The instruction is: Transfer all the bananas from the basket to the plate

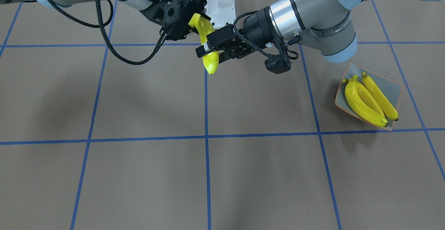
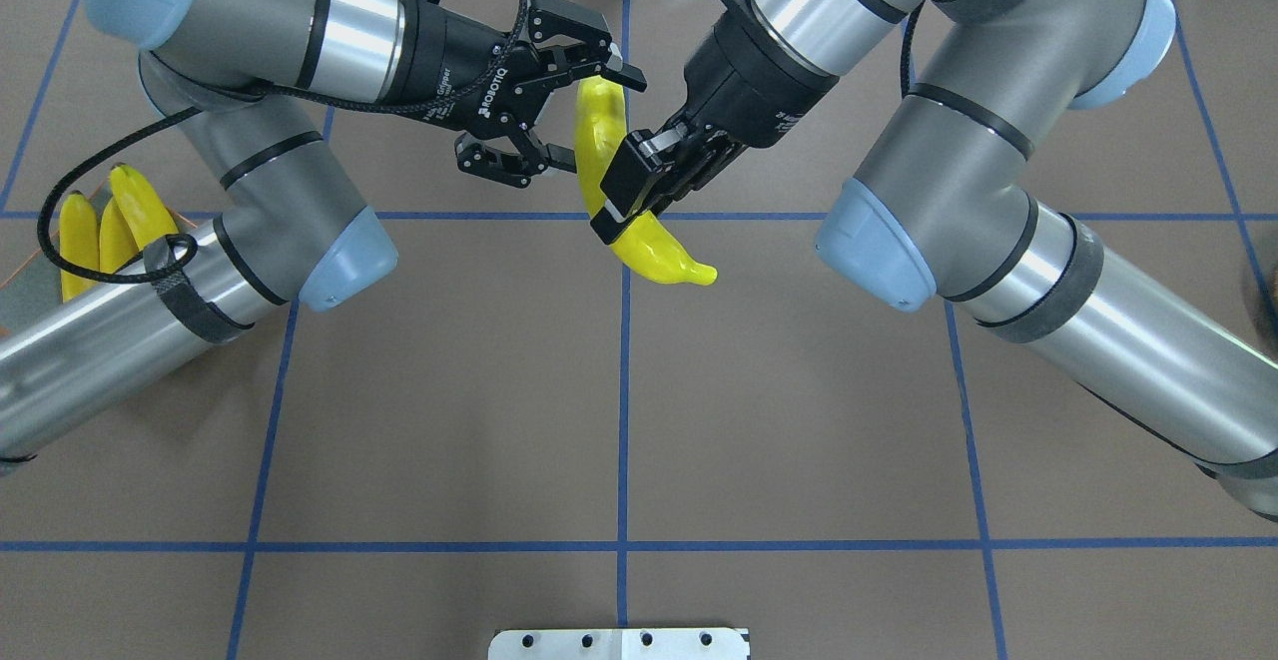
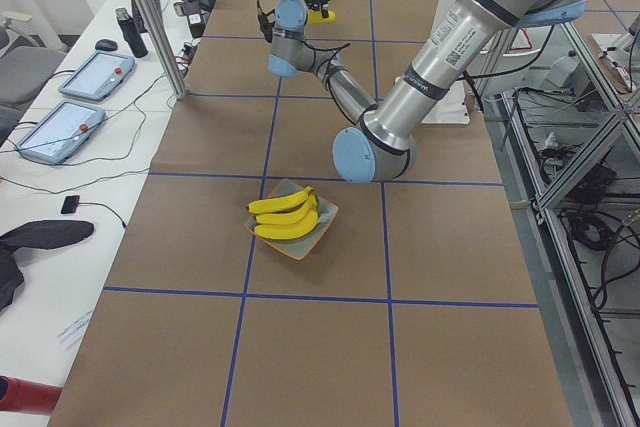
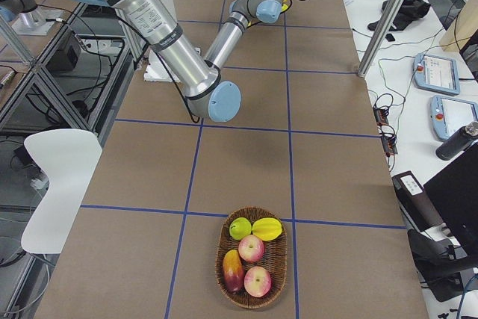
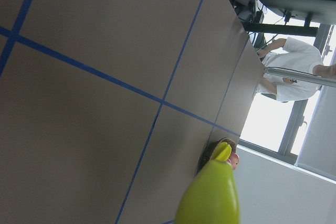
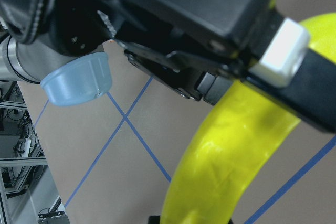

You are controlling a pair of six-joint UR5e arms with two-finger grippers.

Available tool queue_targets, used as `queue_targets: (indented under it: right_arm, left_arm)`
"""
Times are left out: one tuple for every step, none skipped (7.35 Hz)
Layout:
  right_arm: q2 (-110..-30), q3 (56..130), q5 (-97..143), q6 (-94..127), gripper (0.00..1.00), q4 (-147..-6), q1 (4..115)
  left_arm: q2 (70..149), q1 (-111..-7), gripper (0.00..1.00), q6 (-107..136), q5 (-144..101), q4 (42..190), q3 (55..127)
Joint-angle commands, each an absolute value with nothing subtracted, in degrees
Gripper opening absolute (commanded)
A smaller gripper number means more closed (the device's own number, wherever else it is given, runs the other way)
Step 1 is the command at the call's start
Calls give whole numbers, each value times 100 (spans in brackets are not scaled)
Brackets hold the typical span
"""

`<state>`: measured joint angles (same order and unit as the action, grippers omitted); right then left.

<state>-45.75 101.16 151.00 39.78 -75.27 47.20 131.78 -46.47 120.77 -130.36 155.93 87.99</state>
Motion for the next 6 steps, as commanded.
queue_targets:
  right_arm:
    - [-4579,10108,15100,3973,0,-7524,4720]
    - [-4570,10107,15100,3973,0,-7523,4720]
    - [-4570,10107,15100,3981,0,-7523,4720]
    - [-4562,10116,15100,3973,36,-7523,4746]
    - [-4596,10108,15065,3990,95,-7358,4737]
    - [-4640,10047,14821,4216,98,-6939,4729]
  left_arm:
    - [13192,-4632,0,12085,-13034,15601,8824]
    - [13192,-4614,0,12076,-13034,15601,8824]
    - [13192,-4614,0,12076,-13025,15601,8824]
    - [13192,-4614,0,12076,-13034,15601,8833]
    - [13192,-4614,0,12076,-13034,15601,8842]
    - [13192,-4614,0,12076,-13034,15592,8850]
